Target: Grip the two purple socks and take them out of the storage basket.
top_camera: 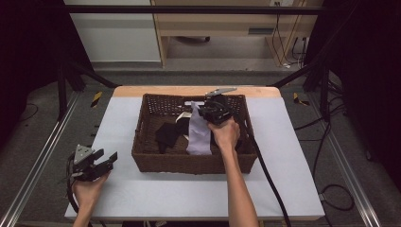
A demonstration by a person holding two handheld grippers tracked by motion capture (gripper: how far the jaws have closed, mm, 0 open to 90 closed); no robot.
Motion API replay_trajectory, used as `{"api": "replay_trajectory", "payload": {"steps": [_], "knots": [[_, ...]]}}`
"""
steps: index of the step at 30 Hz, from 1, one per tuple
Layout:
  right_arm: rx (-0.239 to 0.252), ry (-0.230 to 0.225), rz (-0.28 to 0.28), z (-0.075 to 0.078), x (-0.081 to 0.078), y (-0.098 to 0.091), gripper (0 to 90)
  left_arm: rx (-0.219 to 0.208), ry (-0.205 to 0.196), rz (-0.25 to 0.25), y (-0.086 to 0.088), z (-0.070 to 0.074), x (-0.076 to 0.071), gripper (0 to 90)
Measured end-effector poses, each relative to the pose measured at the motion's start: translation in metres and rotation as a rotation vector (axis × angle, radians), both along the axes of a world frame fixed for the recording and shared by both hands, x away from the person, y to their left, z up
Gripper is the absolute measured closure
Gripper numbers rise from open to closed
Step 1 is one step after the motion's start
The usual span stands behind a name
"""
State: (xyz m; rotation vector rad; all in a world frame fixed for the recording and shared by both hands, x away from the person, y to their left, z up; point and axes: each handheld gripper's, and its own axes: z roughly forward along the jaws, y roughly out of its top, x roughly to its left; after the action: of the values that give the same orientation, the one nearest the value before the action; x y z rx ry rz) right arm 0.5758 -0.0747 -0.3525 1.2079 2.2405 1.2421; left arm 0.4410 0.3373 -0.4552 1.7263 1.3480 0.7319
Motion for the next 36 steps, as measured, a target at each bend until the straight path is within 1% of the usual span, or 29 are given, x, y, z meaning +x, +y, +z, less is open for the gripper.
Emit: {"api": "replay_trajectory", "payload": {"steps": [1,2,3,4,5,6,7,8,9,11,12,13,14,15,16,17,18,19,20,21,22,24,26,27,29,30,31,34,36], "knots": [[0.015,-0.019,0.011,0.005,-0.003,-0.003,87.3,0.002,0.001,-0.001,0.000,0.000,0.000,40.3],[0.033,-0.050,0.022,0.013,-0.008,-0.008,87.3,0.000,0.000,0.000,0.000,0.000,0.000,40.3],[0.033,-0.050,0.022,0.013,-0.008,-0.008,87.3,0.000,0.000,0.000,0.000,0.000,0.000,40.3],[0.049,-0.056,0.027,0.017,-0.011,-0.010,87.3,0.000,0.000,0.000,0.000,0.000,0.000,40.3],[0.067,-0.076,0.036,0.026,-0.016,-0.016,87.4,0.001,0.000,0.001,0.000,0.000,0.000,40.3],[0.074,-0.085,0.046,0.030,-0.019,-0.018,87.3,0.000,0.000,0.001,0.000,0.000,0.000,40.3],[0.074,-0.085,0.046,0.030,-0.019,-0.018,87.3,0.000,0.001,0.000,0.000,0.000,0.000,40.3],[0.070,-0.114,0.064,0.039,-0.028,-0.023,87.3,0.001,0.001,0.001,0.000,0.000,0.000,40.4],[0.070,-0.114,0.064,0.039,-0.028,-0.023,87.3,0.001,0.001,0.001,0.000,0.000,0.000,40.4],[0.084,-0.140,0.083,0.048,-0.038,-0.027,87.2,0.001,0.002,0.002,0.000,0.000,0.000,40.5],[0.090,-0.170,0.103,0.057,-0.049,-0.030,87.3,0.002,0.004,0.001,0.000,0.000,0.001,40.5],[0.090,-0.170,0.103,0.057,-0.049,-0.030,87.3,0.002,0.004,0.001,0.000,0.000,0.001,40.5],[0.089,-0.192,0.128,0.065,-0.060,-0.032,87.2,0.003,0.002,0.001,0.000,0.000,0.000,40.4],[0.089,-0.192,0.128,0.065,-0.060,-0.032,87.2,0.003,0.002,0.001,0.000,0.000,0.000,40.5],[0.091,-0.197,0.142,0.069,-0.065,-0.033,87.2,0.004,0.002,0.001,0.000,0.000,0.000,40.5],[0.090,-0.215,0.167,0.075,-0.076,-0.033,87.2,0.003,0.002,0.001,0.000,0.000,0.000,40.4],[0.090,-0.215,0.167,0.075,-0.076,-0.033,87.2,0.003,0.003,0.001,0.000,0.000,0.000,40.4],[0.090,-0.228,0.182,0.078,-0.081,-0.033,87.2,0.003,0.003,0.002,0.000,0.000,0.000,40.4],[0.094,-0.241,0.221,0.083,-0.094,-0.033,87.3,0.004,0.003,0.002,0.000,0.000,0.000,40.4],[0.094,-0.241,0.221,0.083,-0.094,-0.033,87.3,0.003,0.003,0.002,0.000,0.000,0.000,40.4],[0.095,-0.251,0.231,0.083,-0.099,-0.032,87.3,0.003,0.003,0.003,0.000,0.000,0.000,40.4],[0.104,-0.253,0.268,0.083,-0.110,-0.031,87.3,0.001,0.003,0.001,0.000,0.000,0.000,40.4],[0.091,-0.258,0.293,0.080,-0.122,-0.029,87.3,0.001,0.002,-0.002,0.000,0.000,-0.001,40.4],[0.092,-0.261,0.320,0.077,-0.132,-0.028,87.3,0.003,0.002,-0.003,0.000,0.000,0.000,40.5],[0.095,-0.261,0.328,0.076,-0.136,-0.028,87.3,0.001,0.001,-0.002,0.000,0.000,0.000,40.4],[0.106,-0.255,0.357,0.073,-0.145,-0.028,87.3,0.002,0.003,-0.003,0.000,0.000,0.000,40.5],[0.106,-0.255,0.357,0.073,-0.145,-0.028,87.3,0.002,0.003,-0.003,0.000,0.000,0.000,40.5],[0.111,-0.242,0.401,0.065,-0.157,-0.027,87.3,0.001,0.002,-0.001,0.000,0.000,0.000,40.5],[0.114,-0.238,0.409,0.062,-0.159,-0.026,87.2,0.001,0.004,-0.001,0.000,0.000,0.000,40.4]]}}
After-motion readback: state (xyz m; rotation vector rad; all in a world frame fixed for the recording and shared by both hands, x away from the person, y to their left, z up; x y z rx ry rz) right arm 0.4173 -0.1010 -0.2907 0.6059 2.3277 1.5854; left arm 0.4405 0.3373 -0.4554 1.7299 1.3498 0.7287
